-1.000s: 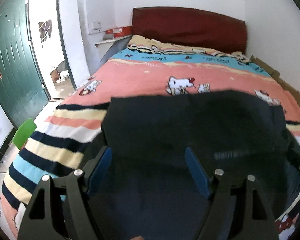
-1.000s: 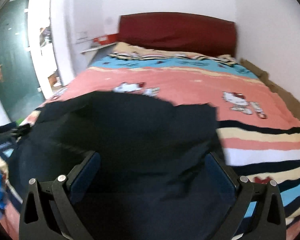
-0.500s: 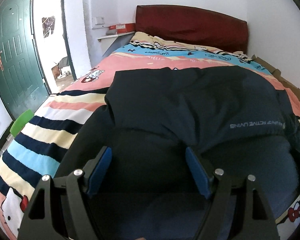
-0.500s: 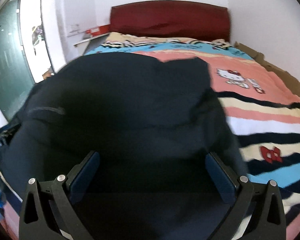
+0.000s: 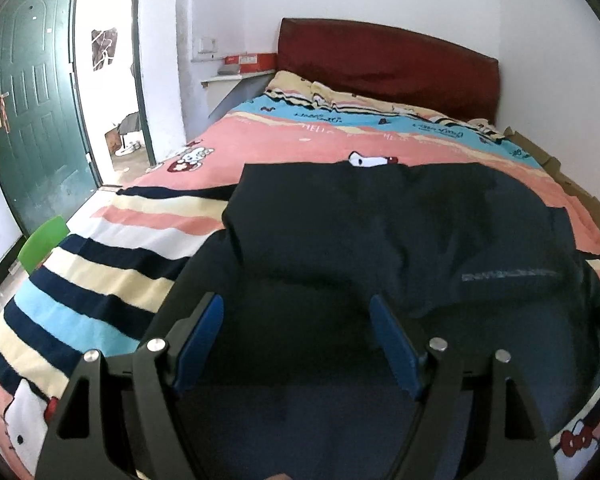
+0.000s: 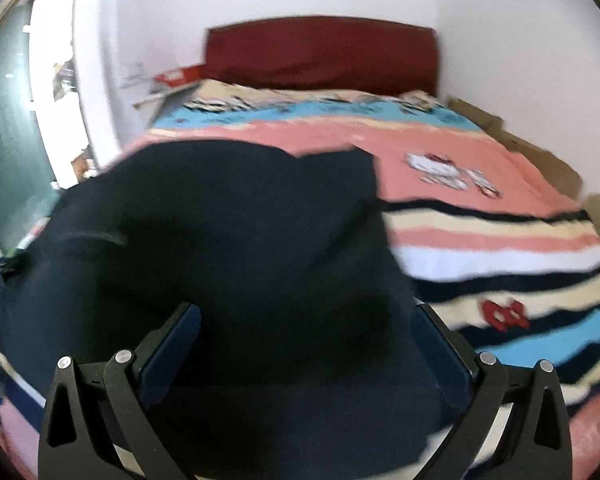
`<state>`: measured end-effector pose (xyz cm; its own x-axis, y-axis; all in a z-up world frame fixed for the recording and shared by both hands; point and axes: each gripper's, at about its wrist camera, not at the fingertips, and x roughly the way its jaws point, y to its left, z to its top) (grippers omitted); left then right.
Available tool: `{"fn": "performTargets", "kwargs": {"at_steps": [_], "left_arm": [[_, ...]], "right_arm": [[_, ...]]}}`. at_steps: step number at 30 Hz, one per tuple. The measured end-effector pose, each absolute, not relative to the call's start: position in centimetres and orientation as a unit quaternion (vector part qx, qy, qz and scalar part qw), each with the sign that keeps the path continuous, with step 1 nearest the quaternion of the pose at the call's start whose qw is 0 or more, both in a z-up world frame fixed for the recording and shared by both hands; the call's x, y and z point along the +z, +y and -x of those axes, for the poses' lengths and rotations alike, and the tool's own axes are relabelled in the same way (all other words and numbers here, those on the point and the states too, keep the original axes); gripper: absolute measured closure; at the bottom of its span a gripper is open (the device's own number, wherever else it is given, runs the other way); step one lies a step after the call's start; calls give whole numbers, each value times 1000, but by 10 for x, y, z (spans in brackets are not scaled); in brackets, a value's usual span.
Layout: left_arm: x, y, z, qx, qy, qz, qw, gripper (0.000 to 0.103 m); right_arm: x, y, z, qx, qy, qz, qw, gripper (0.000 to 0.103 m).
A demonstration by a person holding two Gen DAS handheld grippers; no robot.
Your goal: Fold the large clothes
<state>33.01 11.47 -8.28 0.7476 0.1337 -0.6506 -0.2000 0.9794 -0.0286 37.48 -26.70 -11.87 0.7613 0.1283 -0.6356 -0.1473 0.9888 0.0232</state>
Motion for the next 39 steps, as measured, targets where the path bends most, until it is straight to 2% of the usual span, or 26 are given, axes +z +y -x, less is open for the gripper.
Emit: {"fn": "performTargets", "kwargs": {"at_steps": [5,11,23,39], "left_arm": [[-107,119,-325,98,354,39,929,27],[-98,110,-286,91,352,24,931,27],[-116,79,-168,51,415,32,908,27],[-99,76,-78,68,394,14,917,27]], "right_arm": [[-142,-230,-381,113,361,21,926,1],[-151,-257,-368,82,375,13,923,1],[-153,-278,-241,85,413,5,907,0],[-138,-248,-135,112,389,20,914,0]]}}
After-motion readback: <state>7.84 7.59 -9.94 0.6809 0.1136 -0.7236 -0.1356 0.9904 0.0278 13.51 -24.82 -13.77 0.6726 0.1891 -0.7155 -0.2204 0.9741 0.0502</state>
